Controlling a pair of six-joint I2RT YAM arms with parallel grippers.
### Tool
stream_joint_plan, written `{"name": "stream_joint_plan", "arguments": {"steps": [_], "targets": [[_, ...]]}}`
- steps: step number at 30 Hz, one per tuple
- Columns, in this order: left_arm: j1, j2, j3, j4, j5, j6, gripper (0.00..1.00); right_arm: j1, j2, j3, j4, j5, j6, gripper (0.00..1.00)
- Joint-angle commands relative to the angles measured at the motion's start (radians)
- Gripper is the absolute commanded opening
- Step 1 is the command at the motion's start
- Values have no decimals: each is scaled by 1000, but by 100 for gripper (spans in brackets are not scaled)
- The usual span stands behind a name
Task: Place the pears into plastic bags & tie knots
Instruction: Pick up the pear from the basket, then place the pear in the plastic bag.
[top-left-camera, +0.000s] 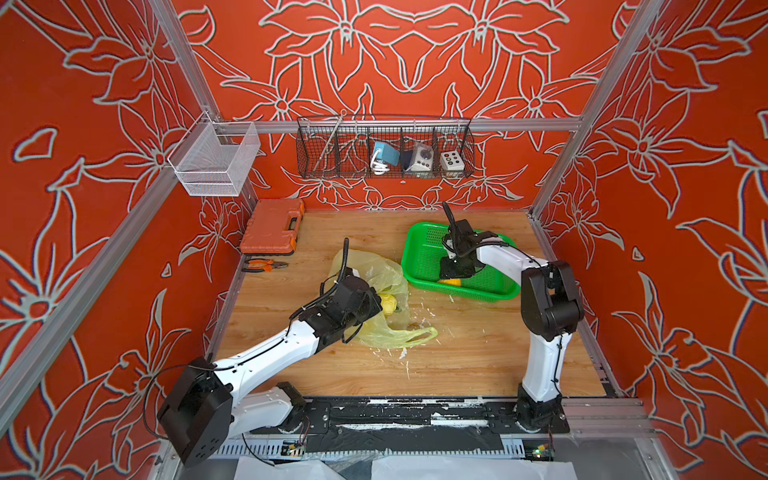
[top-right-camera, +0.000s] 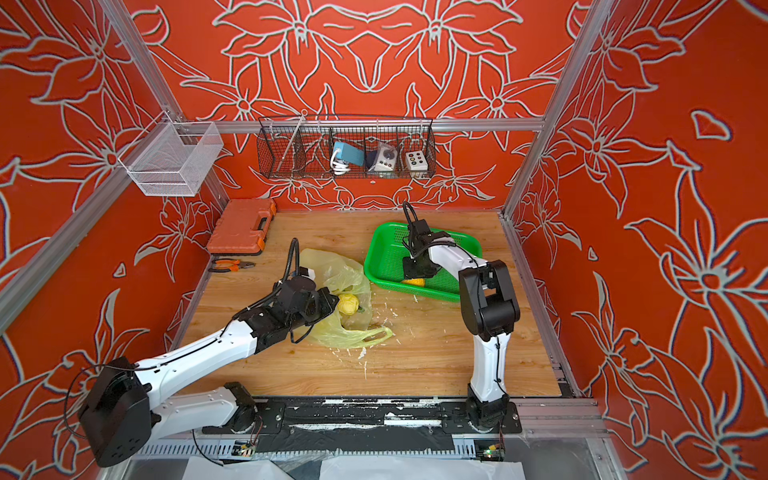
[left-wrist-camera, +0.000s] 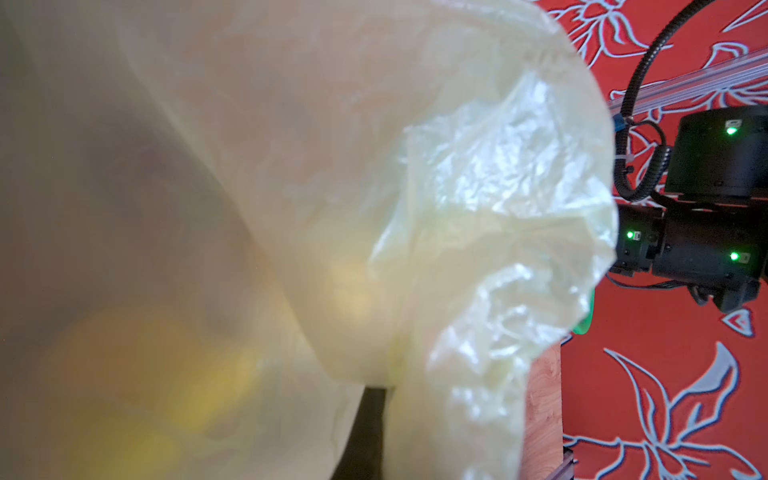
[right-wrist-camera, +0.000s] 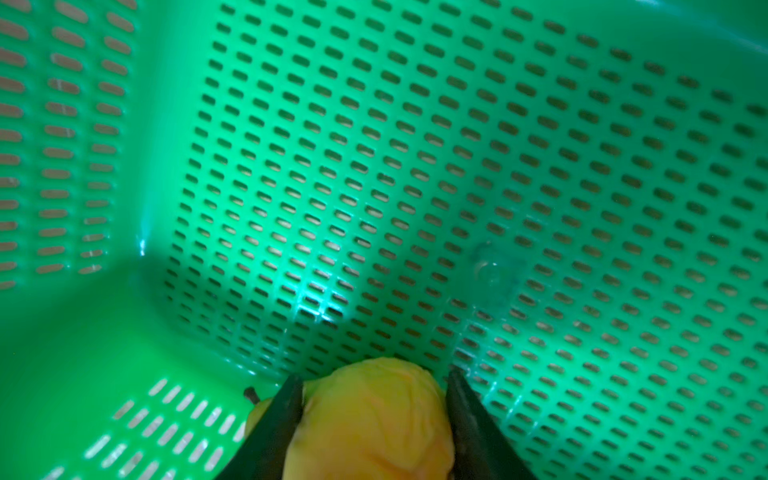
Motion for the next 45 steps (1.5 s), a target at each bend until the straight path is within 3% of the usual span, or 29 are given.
{"name": "stream_joint_plan", "arguments": {"steps": [1, 7, 14, 17, 21, 25, 34, 35, 36, 38, 40, 45], "targets": [[-3, 7, 10, 17, 4, 10, 0, -23, -26, 14, -28, -31, 4, 36], [-3, -2, 14, 8, 8, 26, 0, -36, -204, -8, -6, -85, 51, 35], [-3, -10, 35, 0, 39, 79, 0, -16, -453, -173, 82, -352, 136, 34], [-3, 0, 49, 1, 65, 100, 0, 48, -549, -296, 151, -428, 194, 34], [-3, 5, 65, 18, 90, 116, 0, 212, -616, -425, 295, -418, 305, 34], [-3, 11, 81, 40, 122, 127, 0, 334, -552, -464, 442, -404, 402, 34], [-22, 42, 52, 110, 191, 91, 0, 442, -228, -269, 543, -388, 404, 33], [-26, 44, 45, 117, 189, 84, 0, 451, -195, -254, 567, -387, 414, 40], [-28, 45, 37, 126, 191, 75, 0, 458, -166, -240, 584, -392, 418, 59], [-29, 44, 20, 142, 192, 54, 0, 463, -144, -224, 592, -392, 415, 78], [-29, 39, 2, 150, 184, 32, 0, 463, -156, -223, 567, -388, 395, 85], [-29, 10, -34, 143, 117, -19, 0, 451, -244, -218, 411, -417, 297, 87]]}}
